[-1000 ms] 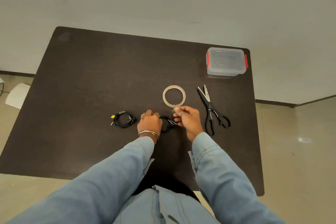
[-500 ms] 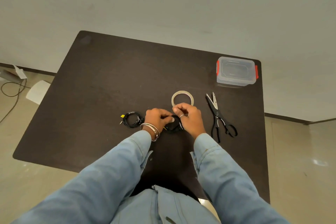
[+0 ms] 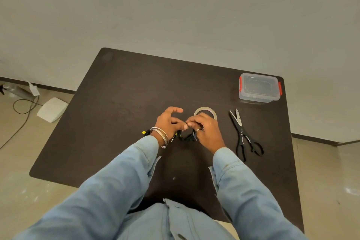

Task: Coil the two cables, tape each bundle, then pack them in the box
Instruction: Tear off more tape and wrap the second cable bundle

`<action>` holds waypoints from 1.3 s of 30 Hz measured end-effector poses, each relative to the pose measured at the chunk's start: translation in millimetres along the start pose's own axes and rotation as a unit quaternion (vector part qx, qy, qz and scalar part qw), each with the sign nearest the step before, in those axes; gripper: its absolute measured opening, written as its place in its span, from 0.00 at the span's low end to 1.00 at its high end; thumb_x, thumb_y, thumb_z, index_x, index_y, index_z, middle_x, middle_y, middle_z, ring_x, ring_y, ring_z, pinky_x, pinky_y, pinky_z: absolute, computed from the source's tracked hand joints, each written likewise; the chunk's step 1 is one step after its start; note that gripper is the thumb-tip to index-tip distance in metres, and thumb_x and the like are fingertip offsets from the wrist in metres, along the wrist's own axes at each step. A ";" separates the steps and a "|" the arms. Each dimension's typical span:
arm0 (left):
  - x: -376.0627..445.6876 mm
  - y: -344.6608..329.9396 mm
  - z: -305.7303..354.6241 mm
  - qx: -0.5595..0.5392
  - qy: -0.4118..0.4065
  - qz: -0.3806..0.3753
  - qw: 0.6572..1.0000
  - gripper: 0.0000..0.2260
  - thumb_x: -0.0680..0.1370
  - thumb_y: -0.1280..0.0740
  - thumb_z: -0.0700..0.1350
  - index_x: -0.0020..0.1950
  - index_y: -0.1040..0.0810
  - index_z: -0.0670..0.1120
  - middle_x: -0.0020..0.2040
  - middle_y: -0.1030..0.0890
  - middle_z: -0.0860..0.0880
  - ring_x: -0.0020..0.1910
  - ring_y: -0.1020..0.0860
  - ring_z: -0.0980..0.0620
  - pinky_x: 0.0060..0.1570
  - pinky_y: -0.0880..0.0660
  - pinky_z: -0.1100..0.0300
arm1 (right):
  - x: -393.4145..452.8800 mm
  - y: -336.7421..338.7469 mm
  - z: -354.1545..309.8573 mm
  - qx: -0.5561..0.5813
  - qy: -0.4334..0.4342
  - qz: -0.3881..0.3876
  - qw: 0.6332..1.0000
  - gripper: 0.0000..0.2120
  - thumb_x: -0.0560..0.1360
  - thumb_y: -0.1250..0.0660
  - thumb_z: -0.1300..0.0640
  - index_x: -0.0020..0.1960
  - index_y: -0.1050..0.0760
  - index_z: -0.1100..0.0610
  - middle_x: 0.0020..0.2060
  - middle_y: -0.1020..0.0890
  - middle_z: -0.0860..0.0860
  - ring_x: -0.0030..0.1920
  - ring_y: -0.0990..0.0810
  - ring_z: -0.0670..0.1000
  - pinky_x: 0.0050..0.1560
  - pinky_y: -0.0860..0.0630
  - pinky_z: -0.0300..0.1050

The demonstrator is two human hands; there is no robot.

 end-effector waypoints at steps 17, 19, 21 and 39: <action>0.9 23.9 8.5 -0.122 0.014 -0.026 0.992 0.12 0.72 0.31 0.31 0.55 0.21 0.38 0.33 0.16 0.49 0.33 0.19 0.54 0.45 0.21 0.57 | -3.2 -1.2 -23.9 -0.106 0.098 -0.024 0.989 0.15 0.70 0.27 0.62 0.56 0.18 0.52 0.55 0.24 0.53 0.54 0.29 0.53 0.55 0.30 0.42; 0.7 27.3 10.8 -0.095 0.004 -0.017 0.995 0.12 0.72 0.31 0.31 0.55 0.21 0.37 0.31 0.17 0.50 0.32 0.19 0.55 0.42 0.21 0.62 | -5.6 3.4 -16.8 -0.039 0.045 -0.028 0.998 0.15 0.72 0.29 0.65 0.55 0.18 0.50 0.57 0.24 0.50 0.57 0.30 0.49 0.58 0.31 0.39; 1.1 30.5 13.8 -0.084 -0.003 -0.011 0.996 0.12 0.72 0.30 0.31 0.54 0.21 0.38 0.31 0.17 0.50 0.34 0.18 0.54 0.43 0.21 0.62 | -5.3 14.4 -5.7 0.076 -0.029 0.019 0.996 0.13 0.74 0.31 0.61 0.54 0.18 0.48 0.55 0.21 0.46 0.59 0.26 0.48 0.60 0.29 0.43; -0.3 33.7 50.4 0.112 -0.133 0.047 0.984 0.04 0.74 0.30 0.40 0.47 0.17 0.44 0.37 0.17 0.47 0.33 0.22 0.59 0.40 0.27 0.75 | 13.1 -1.3 -3.1 0.195 -0.151 0.003 0.969 0.16 0.70 0.26 0.66 0.56 0.22 0.59 0.42 0.17 0.50 0.41 0.19 0.43 0.46 0.22 0.37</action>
Point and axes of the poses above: each hand's wrist, its own x-axis towards the middle knuckle, its own y-axis out of the back of the hand, z = x × y, the point moved 10 cm from there along x, towards the middle knuckle
